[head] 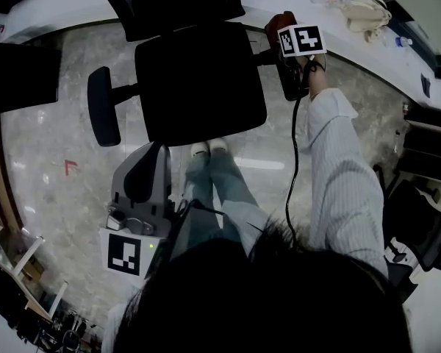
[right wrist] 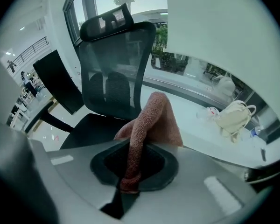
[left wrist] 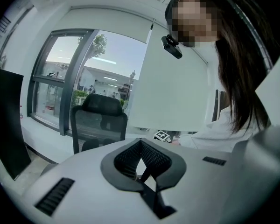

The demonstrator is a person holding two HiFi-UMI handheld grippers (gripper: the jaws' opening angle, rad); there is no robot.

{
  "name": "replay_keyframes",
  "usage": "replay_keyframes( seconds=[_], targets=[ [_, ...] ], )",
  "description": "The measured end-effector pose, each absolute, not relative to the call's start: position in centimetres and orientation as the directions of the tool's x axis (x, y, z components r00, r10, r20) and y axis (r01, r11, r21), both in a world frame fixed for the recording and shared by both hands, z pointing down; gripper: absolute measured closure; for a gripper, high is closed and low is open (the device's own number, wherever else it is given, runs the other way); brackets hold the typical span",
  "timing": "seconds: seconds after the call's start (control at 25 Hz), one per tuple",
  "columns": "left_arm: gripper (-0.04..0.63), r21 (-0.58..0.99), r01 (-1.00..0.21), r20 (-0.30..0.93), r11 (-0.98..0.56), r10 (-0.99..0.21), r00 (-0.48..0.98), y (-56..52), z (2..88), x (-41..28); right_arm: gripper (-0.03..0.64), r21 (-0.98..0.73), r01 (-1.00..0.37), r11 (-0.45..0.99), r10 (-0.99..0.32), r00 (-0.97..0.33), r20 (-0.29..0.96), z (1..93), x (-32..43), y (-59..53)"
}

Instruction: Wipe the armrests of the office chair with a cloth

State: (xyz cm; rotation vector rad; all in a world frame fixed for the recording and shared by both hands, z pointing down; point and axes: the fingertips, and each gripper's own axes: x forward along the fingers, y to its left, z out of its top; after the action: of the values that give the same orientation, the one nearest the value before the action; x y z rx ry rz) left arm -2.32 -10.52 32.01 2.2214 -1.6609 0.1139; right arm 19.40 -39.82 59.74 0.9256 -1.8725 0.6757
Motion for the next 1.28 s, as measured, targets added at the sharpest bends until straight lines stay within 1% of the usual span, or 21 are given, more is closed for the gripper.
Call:
replay_keyframes(
  seconds=[0.36, 0.6, 0.68, 0.76, 0.88, 1.04, 1.16, 1.28],
  targets=[
    [0.594, 0.222, -0.925, 0.220, -0.308, -0.908, 0.355, -10.0, 30.0, -0.5, 0.594, -0.136, -0.780, 0.611, -0.273, -0.369, 0.888, 57.9, 23.2, -28.1],
    [0.594, 0.168, -0.919, 0.173, -0.356, -0.907, 0.383, -8.7, 26.5, 0.9, 0.594, -0.172, -0.803, 0.571, -0.311, -0.405, 0.860, 56.8, 25.2, -21.3],
    [0.593, 0.140, -0.922, 0.165, -0.362, -0.909, 0.382, -8.1, 25.6, 1.3, 0.594, -0.170, -0.808, 0.564, -0.345, -0.418, 0.840, 56.5, 25.5, -21.0],
    [0.594, 0.100, -0.927, 0.164, -0.361, -0.913, 0.373, -7.6, 25.1, 1.5, 0.593, -0.166, -0.814, 0.556, -0.407, -0.441, 0.800, 55.3, 25.5, -21.3],
    [0.594, 0.059, -0.935, 0.166, -0.351, -0.920, 0.356, -7.0, 24.5, 1.1, 0.594, -0.184, -0.792, 0.582, -0.514, -0.533, 0.672, 50.1, 24.3, -21.2],
    [0.594, 0.073, -0.947, 0.129, -0.314, -0.938, 0.321, -6.7, 22.1, 0.2, 0.594, -0.174, -0.722, 0.670, -0.614, -0.670, 0.418, 37.5, 21.2, -19.0],
    [0.594, 0.055, -0.951, 0.083, -0.304, -0.948, 0.307, -6.6, 19.2, 0.1, 0.592, -0.111, -0.689, 0.716, -0.654, -0.718, 0.236, 27.5, 19.2, -16.2],
    [0.594, 0.054, -0.950, 0.031, -0.306, -0.951, 0.308, -6.4, 16.6, 0.3, 0.592, -0.073, -0.689, 0.721, -0.686, -0.725, 0.064, 19.6, 17.8, -13.2]
  ],
)
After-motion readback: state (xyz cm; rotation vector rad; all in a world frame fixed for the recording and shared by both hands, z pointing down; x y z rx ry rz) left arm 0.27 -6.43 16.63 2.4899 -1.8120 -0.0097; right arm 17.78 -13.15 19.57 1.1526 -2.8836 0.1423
